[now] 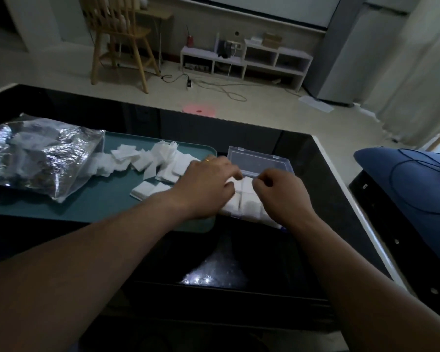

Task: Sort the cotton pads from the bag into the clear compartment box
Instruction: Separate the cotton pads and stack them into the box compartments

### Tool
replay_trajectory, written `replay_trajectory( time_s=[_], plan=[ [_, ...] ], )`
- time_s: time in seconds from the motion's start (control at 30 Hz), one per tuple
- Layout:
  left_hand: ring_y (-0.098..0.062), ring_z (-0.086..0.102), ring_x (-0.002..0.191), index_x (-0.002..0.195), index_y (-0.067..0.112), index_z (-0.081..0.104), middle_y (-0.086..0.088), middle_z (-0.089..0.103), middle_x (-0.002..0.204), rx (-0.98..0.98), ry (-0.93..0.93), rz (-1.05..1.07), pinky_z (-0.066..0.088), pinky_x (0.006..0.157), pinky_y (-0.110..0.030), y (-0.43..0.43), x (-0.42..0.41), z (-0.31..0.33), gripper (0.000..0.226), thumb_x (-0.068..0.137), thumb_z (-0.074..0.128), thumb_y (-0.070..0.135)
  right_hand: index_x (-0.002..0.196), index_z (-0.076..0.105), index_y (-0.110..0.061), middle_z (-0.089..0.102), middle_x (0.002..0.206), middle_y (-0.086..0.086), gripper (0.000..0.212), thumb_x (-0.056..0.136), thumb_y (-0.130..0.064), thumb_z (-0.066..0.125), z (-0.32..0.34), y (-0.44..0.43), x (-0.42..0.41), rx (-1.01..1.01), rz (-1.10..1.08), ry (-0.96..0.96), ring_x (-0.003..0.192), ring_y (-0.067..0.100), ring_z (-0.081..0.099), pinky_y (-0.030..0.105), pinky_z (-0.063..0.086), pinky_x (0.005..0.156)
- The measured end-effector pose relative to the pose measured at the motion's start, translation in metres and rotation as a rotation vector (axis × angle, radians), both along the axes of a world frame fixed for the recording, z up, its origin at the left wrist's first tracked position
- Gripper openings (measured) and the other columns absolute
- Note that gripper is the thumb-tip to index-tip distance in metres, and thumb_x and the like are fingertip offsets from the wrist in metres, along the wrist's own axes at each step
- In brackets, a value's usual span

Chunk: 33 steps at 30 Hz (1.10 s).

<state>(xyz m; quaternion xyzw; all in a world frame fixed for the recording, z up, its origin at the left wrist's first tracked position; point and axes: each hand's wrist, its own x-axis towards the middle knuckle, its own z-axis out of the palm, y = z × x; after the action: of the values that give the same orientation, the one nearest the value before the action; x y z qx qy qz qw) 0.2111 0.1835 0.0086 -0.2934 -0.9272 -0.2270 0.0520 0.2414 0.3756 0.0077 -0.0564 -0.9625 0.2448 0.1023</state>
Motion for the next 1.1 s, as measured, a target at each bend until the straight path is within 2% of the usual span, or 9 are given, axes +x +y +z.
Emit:
replay_trajectory(
  time_s=[0.13, 0.27, 0.4, 0.5, 0.6, 0.67, 0.8, 0.97, 1.1],
  plan=[
    [-0.022, 0.054, 0.118, 0.118, 0.026, 0.067, 0.001, 0.061, 0.125, 0.056, -0.017, 0.144, 0.043, 0.102, -0.041, -0.061, -0.011, 0.008, 0.03, 0.096, 0.05, 0.019, 0.088, 0.072, -0.019, 0.071, 0.082, -0.005, 0.021, 0.098, -0.033, 0.059, 0.009, -0.049, -0.008, 0.011, 0.124, 0.011, 0.077, 0.016, 0.065, 0.035, 0.052, 0.068],
    [-0.019, 0.06, 0.106, 0.118, 0.024, 0.066, 0.003, 0.065, 0.118, 0.046, -0.155, 0.28, 0.047, 0.088, -0.032, -0.124, -0.012, 0.007, 0.026, 0.097, 0.054, 0.015, 0.098, 0.073, -0.023, 0.073, 0.092, -0.005, 0.016, 0.098, -0.03, 0.059, 0.009, -0.102, -0.014, 0.047, 0.298, -0.054, 0.084, 0.019, 0.066, 0.035, 0.054, 0.074],
    [-0.015, 0.058, 0.096, 0.111, 0.029, 0.061, 0.006, 0.067, 0.113, -0.153, -0.3, 0.313, 0.047, 0.085, -0.033, -0.157, 0.002, -0.008, 0.018, 0.095, 0.062, 0.037, 0.107, 0.07, -0.027, 0.074, 0.108, -0.001, 0.017, 0.099, -0.031, 0.055, -0.003, -0.135, -0.022, 0.162, 0.367, -0.176, 0.097, 0.025, 0.066, 0.036, 0.054, 0.08],
    [-0.021, 0.061, 0.097, 0.101, 0.027, 0.06, 0.001, 0.063, 0.108, -0.235, -0.317, 0.293, 0.051, 0.084, -0.037, -0.158, 0.006, -0.021, 0.029, 0.09, 0.064, 0.053, 0.115, 0.068, -0.029, 0.072, 0.118, 0.001, 0.02, 0.099, -0.028, 0.055, -0.012, -0.147, -0.029, 0.164, 0.342, -0.227, 0.105, 0.027, 0.065, 0.037, 0.053, 0.084],
    [-0.023, 0.059, 0.09, 0.091, 0.025, 0.055, 0.0, 0.056, 0.098, -0.27, -0.317, 0.295, 0.044, 0.072, -0.034, -0.15, 0.005, -0.026, 0.039, 0.084, 0.067, 0.061, 0.118, 0.065, -0.025, 0.068, 0.121, 0.002, 0.022, 0.098, -0.03, 0.059, -0.02, -0.155, -0.035, 0.135, 0.335, -0.232, 0.109, 0.027, 0.063, 0.034, 0.047, 0.082],
    [-0.023, 0.055, 0.087, 0.091, 0.028, 0.05, 0.001, 0.047, 0.096, -0.275, -0.33, 0.284, 0.04, 0.071, -0.034, -0.146, 0.007, -0.026, 0.044, 0.08, 0.071, 0.064, 0.122, 0.063, -0.024, 0.065, 0.122, 0.0, 0.03, 0.096, -0.039, 0.064, -0.023, -0.162, -0.038, 0.127, 0.385, -0.256, 0.108, 0.023, 0.062, 0.035, 0.048, 0.084],
    [-0.028, 0.059, 0.106, 0.098, 0.027, 0.047, -0.001, 0.044, 0.106, -0.243, -0.395, 0.244, 0.039, 0.076, -0.033, -0.144, 0.009, -0.029, 0.044, 0.08, 0.077, 0.053, 0.12, 0.061, -0.026, 0.063, 0.12, 0.0, 0.036, 0.09, -0.046, 0.067, -0.026, -0.172, -0.038, 0.232, 0.457, -0.29, 0.11, 0.024, 0.059, 0.042, 0.051, 0.093],
    [-0.03, 0.06, 0.113, 0.118, 0.021, 0.051, -0.008, 0.054, 0.126, -0.141, -0.426, 0.254, 0.046, 0.083, -0.034, -0.143, 0.006, -0.037, 0.053, 0.08, 0.078, 0.045, 0.119, 0.062, -0.023, 0.065, 0.117, 0.003, 0.028, 0.094, -0.035, 0.061, -0.025, -0.173, -0.035, 0.324, 0.454, -0.225, 0.106, 0.027, 0.061, 0.038, 0.05, 0.083],
    [-0.034, 0.054, 0.119, 0.132, 0.028, 0.05, -0.009, 0.057, 0.126, -0.159, -0.42, 0.237, 0.05, 0.097, -0.041, -0.137, 0.007, -0.036, 0.058, 0.081, 0.075, 0.042, 0.101, 0.067, -0.017, 0.068, 0.098, 0.004, 0.016, 0.1, -0.023, 0.052, -0.021, -0.169, -0.035, 0.31, 0.415, -0.204, 0.094, 0.03, 0.064, 0.037, 0.046, 0.071]
  ],
)
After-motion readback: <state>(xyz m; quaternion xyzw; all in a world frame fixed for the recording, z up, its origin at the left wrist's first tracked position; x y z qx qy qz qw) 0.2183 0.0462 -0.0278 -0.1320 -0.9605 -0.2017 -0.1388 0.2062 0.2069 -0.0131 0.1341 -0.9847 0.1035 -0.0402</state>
